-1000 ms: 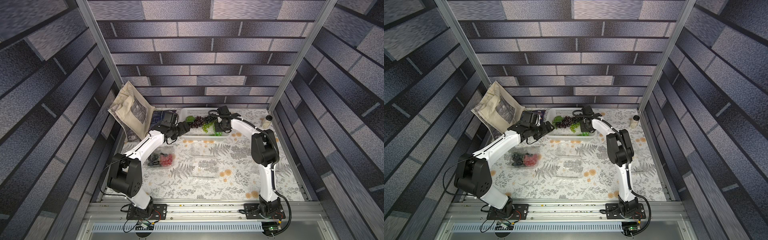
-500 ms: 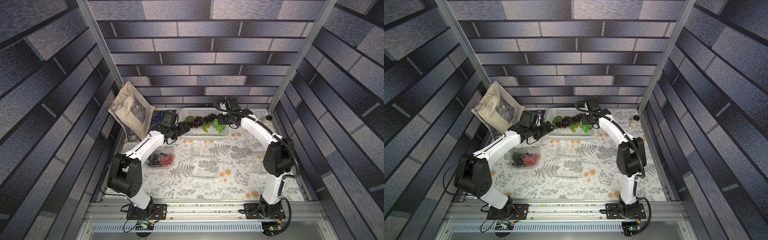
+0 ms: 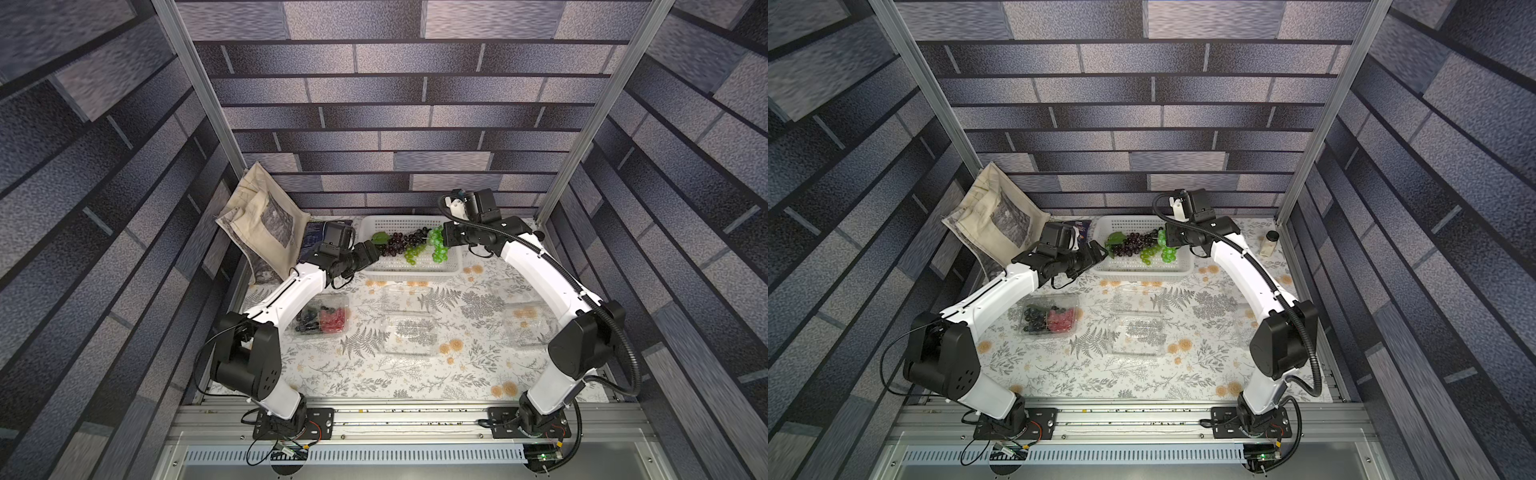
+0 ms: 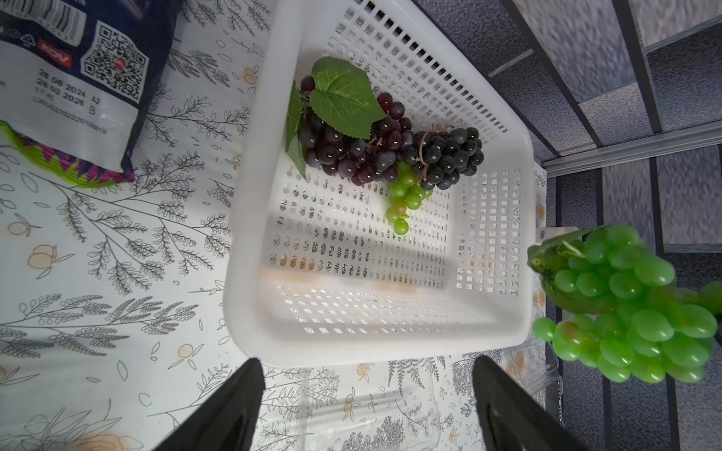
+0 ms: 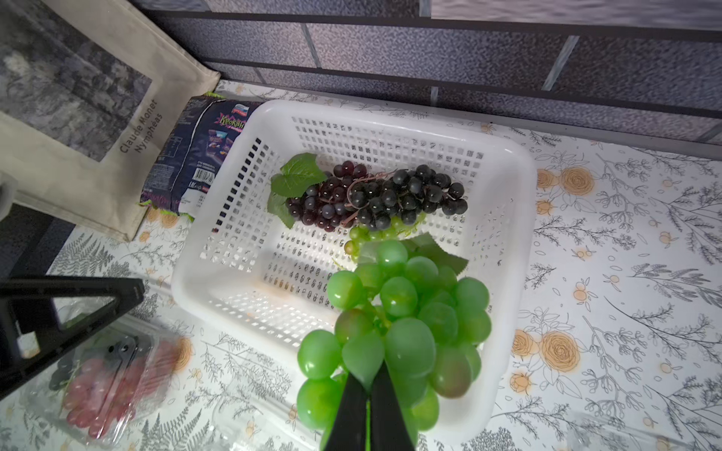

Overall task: Pack grapes into containers
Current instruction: Pick up the grape from the basket, then place the grape into the packing box.

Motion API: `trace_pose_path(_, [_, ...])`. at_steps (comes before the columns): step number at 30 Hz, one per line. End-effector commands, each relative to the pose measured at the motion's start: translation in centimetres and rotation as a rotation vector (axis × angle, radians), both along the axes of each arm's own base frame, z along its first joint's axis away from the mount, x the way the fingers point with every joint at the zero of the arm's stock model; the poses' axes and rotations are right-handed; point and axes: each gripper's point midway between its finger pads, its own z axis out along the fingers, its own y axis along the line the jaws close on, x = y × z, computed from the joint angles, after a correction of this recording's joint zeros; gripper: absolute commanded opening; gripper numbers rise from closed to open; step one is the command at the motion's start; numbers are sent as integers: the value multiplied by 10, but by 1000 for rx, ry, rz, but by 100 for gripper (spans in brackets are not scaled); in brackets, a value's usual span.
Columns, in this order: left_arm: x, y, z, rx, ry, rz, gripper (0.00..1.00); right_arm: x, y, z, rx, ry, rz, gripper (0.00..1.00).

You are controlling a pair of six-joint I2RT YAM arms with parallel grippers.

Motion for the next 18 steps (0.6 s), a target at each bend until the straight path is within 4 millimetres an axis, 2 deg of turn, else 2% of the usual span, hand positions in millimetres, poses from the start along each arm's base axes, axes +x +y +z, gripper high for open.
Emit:
trace_pose_path(1, [-11,0,12,-9,-17,-5,86,-33,13,8,-10,14,83,0])
trace_pose_path(7, [-27,-8,16,3,-33,-25,86,-79,31,10,-20,18,167,0])
trace_pose_path(18, [-80,-8,25,4,-81,-6,86,-163,54,0,45,75,278,0])
